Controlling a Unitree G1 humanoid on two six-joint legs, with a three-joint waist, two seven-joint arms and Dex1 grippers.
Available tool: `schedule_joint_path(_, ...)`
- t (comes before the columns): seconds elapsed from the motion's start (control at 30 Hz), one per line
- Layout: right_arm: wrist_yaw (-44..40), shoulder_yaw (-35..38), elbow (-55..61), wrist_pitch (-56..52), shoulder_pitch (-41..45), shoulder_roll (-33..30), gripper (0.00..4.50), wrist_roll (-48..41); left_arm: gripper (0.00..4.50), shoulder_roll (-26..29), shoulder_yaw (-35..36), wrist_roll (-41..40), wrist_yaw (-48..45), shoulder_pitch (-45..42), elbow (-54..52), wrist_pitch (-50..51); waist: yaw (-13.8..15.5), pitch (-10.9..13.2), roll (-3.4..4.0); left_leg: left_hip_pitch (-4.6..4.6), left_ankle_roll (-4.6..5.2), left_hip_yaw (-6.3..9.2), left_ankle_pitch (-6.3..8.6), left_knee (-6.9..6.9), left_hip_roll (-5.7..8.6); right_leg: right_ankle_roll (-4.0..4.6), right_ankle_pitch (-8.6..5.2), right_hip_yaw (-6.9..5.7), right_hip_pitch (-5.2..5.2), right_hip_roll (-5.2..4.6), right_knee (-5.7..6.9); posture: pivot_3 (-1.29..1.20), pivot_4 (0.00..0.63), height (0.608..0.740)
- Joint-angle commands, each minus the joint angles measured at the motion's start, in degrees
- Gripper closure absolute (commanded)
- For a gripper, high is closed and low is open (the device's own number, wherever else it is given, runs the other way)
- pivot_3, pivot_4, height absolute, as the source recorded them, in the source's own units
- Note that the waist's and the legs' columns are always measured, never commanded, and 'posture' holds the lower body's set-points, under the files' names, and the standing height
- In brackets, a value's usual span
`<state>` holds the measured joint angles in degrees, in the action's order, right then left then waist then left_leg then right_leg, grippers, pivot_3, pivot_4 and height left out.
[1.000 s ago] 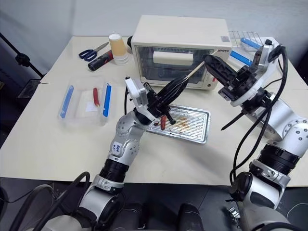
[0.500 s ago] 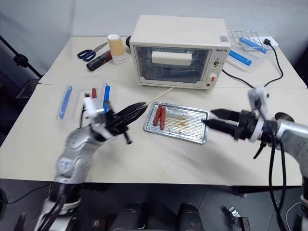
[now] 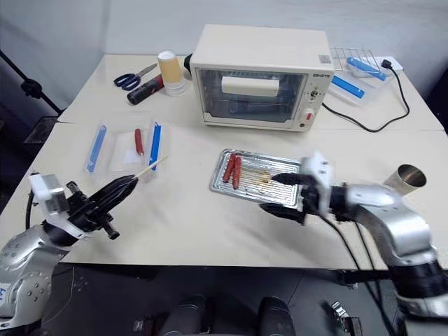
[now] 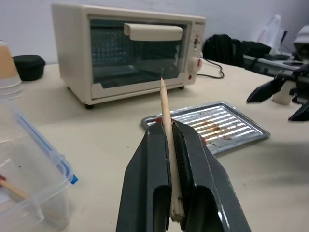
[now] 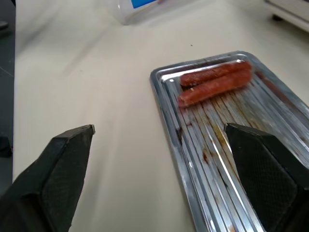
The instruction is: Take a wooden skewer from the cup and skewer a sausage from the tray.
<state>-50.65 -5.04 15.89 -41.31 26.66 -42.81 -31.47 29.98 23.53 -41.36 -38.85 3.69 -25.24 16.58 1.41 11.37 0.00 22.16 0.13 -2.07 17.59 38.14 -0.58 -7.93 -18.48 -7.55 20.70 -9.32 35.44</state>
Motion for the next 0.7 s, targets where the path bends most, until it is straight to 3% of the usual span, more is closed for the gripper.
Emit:
schedule_joint_path(0.03, 7.3, -1.5, 0.9, -5.1, 3.7, 5.3, 0.01, 1.2, 4.5, -0.2, 1.0, -1.1, 1.3, 0.6, -2.5, -0.1, 0.1, 0.0, -0.06, 0.01, -0.03, -0.02, 0.01, 0.0, -0.01, 0.0, 0.0, -0.04, -0.01, 0.03, -0.01, 0.0, 0.15, 0.74)
schedule_joint_path(0.13, 16.7, -5.7, -4.9, -4.6, 9.1, 13.0, 0.01, 8.9, 4.5, -0.9, 0.3, -1.1, 2.4, 0.4, -3.1, 0.1, -0.1, 0.0, -0.09, 0.06, -0.02, -0.05, 0.02, -0.01, 0.02, 0.01, 0.0, -0.03, 0.01, 0.02, -0.02, 0.0, 0.15, 0.74)
schedule_joint_path(0.27, 21.0, -7.2, -9.4, -3.8, 11.7, 17.9, 0.01, 13.6, 4.5, -1.4, -0.4, -0.9, 3.3, 0.2, -3.6, 0.2, -0.1, -0.1, -0.09, 0.07, -0.05, -0.11, 0.0, -0.06, 0.25, 0.03, 0.0, 0.03, 0.17, 0.07, 0.08, 0.0, 0.15, 0.74)
schedule_joint_path(0.7, 24.8, -8.2, -15.0, -2.3, 13.3, 22.6, 0.01, 21.5, 4.5, -2.1, -1.9, -0.6, 4.3, -0.8, -3.6, 0.2, -1.2, -0.1, -0.09, 0.23, -0.07, -0.27, -0.01, -0.1, 0.27, 0.03, 0.0, 0.16, 0.47, 0.07, 0.2, 0.0, 0.15, 0.74)
